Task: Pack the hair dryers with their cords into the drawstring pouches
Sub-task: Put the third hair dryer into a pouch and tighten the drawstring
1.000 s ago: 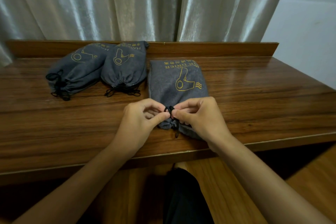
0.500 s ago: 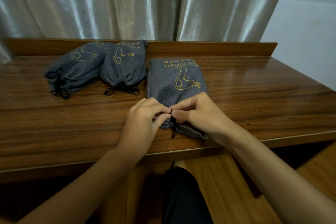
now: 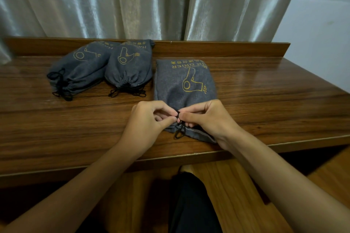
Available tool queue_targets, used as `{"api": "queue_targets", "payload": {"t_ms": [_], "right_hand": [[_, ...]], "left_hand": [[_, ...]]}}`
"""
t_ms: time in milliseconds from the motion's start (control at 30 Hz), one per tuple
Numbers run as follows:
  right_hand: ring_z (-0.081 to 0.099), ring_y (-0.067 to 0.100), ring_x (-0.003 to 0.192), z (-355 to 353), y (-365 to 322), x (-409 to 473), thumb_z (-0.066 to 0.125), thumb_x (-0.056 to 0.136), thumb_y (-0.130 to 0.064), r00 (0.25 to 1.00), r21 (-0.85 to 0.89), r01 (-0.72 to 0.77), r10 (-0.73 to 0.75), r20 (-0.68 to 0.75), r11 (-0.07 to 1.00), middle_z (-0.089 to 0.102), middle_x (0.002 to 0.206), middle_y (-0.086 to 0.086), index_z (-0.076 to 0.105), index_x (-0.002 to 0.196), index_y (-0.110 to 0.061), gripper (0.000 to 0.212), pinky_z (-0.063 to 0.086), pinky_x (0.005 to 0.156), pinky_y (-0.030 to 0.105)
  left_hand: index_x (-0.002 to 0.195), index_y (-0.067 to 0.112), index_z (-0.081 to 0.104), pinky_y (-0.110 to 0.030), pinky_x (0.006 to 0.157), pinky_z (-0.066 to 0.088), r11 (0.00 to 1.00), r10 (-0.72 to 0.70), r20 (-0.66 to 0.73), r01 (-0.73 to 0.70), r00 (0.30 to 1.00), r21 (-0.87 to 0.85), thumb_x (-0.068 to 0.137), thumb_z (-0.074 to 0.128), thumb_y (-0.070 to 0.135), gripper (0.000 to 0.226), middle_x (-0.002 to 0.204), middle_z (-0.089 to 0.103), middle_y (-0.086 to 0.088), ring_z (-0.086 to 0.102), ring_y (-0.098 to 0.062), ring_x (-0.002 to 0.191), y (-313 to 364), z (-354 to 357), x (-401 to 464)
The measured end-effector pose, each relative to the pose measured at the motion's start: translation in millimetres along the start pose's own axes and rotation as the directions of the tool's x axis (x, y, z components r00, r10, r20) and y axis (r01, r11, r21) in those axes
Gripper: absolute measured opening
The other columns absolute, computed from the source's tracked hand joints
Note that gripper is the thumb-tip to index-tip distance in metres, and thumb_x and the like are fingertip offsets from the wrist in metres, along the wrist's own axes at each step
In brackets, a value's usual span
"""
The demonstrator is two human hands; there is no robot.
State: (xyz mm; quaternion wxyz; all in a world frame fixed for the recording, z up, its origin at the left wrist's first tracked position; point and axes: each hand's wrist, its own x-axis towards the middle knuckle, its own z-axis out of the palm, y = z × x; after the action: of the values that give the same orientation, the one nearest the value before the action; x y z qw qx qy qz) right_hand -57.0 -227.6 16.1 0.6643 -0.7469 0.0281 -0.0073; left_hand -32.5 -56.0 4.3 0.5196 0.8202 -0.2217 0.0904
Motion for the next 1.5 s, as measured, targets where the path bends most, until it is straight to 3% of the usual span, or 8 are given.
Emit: {"api": "queue_targets", "payload": {"t_ms": [100,333,533,733,1033,1167,1333,1500], "right_hand": [[0.056,0.004,0.049,0,-2,0,0.074,0.081,0.004,1.000,0.000,-0.024,0.024,-0.015,1.000,0.068,0.063,0.010,0.074,0.089,0.005,0.007,0.049,0.055,0.013],[0.063,0.004,0.056,5,-7,3,0.064,0.087,0.005,0.992,-0.009,-0.126,0.126,0.006,0.992,0.072,0.070,0.008,0.075,0.089,0.002,0.012,0.054,0.061,0.013],[0.064,0.014,0.070,3,-8,3,0.067,0.087,-0.001,0.983,0.051,-0.177,0.174,0.060,0.983,0.074,0.089,0.020,0.076,0.094,0.005,0.012,0.056,0.071,0.017],[0.064,0.004,0.056,3,-2,-1,0.076,0.079,0.002,0.992,0.081,-0.120,0.117,0.038,0.989,0.074,0.069,0.005,0.076,0.089,0.002,0.010,0.051,0.059,0.012],[0.065,0.004,0.057,4,1,-5,0.074,0.079,0.006,0.997,0.089,-0.065,0.061,0.040,0.994,0.075,0.072,0.007,0.077,0.084,-0.007,0.014,0.050,0.059,0.013],[0.065,0.006,0.057,3,1,-5,0.076,0.077,0.006,0.997,0.079,-0.069,0.065,0.046,0.995,0.075,0.072,0.008,0.076,0.088,-0.001,0.013,0.051,0.058,0.014],[0.062,0.008,0.053,5,-1,-5,0.079,0.076,0.003,0.996,0.024,-0.084,0.084,0.002,0.996,0.073,0.067,0.008,0.073,0.086,-0.004,0.013,0.051,0.057,0.017],[0.061,0.011,0.056,8,-5,-3,0.072,0.080,0.009,0.992,0.035,-0.125,0.125,-0.014,0.992,0.071,0.069,0.010,0.072,0.080,0.000,0.009,0.055,0.059,0.017]], "left_hand": [[0.079,0.019,0.078,-0.015,0.061,0.047,0.998,0.057,-0.058,-0.057,0.997,0.005,0.073,0.082,0.007,0.014,0.072,0.072,0.004,0.062,-0.010,0.062,1,2,-4],[0.081,0.015,0.078,-0.014,0.064,0.045,0.982,0.188,-0.104,-0.184,0.977,0.046,0.073,0.081,0.002,0.015,0.073,0.067,0.006,0.060,-0.012,0.065,0,5,-6],[0.084,0.013,0.073,-0.019,0.065,0.050,0.993,0.099,-0.080,-0.104,0.992,-0.060,0.076,0.078,-0.002,0.017,0.071,0.071,0.004,0.065,-0.007,0.067,-1,7,-6],[0.084,0.003,0.064,-0.037,0.068,0.055,0.991,0.068,-0.048,-0.074,0.996,-0.116,0.076,0.079,0.000,0.017,0.079,0.071,-0.006,0.068,-0.018,0.075,-3,4,-6],[0.097,0.002,0.070,-0.016,0.063,0.049,0.979,-0.091,0.031,0.095,0.995,-0.180,0.082,0.069,-0.007,0.018,0.080,0.070,-0.009,0.061,-0.010,0.068,-6,0,-3],[0.094,0.011,0.076,-0.016,0.062,0.049,0.998,-0.011,0.013,0.012,1.000,-0.064,0.082,0.072,-0.002,0.018,0.089,0.065,-0.006,0.063,-0.010,0.069,-6,0,-6],[0.081,0.011,0.076,-0.018,0.058,0.051,0.990,0.125,-0.033,-0.122,0.992,0.068,0.076,0.077,0.000,0.012,0.079,0.061,0.003,0.061,-0.008,0.064,-6,-2,-5],[0.084,0.013,0.070,-0.031,0.062,0.053,0.849,0.403,0.133,-0.424,0.905,0.314,0.083,0.071,0.005,0.008,0.087,0.059,0.006,0.060,-0.009,0.069,-3,-12,-6]]}}
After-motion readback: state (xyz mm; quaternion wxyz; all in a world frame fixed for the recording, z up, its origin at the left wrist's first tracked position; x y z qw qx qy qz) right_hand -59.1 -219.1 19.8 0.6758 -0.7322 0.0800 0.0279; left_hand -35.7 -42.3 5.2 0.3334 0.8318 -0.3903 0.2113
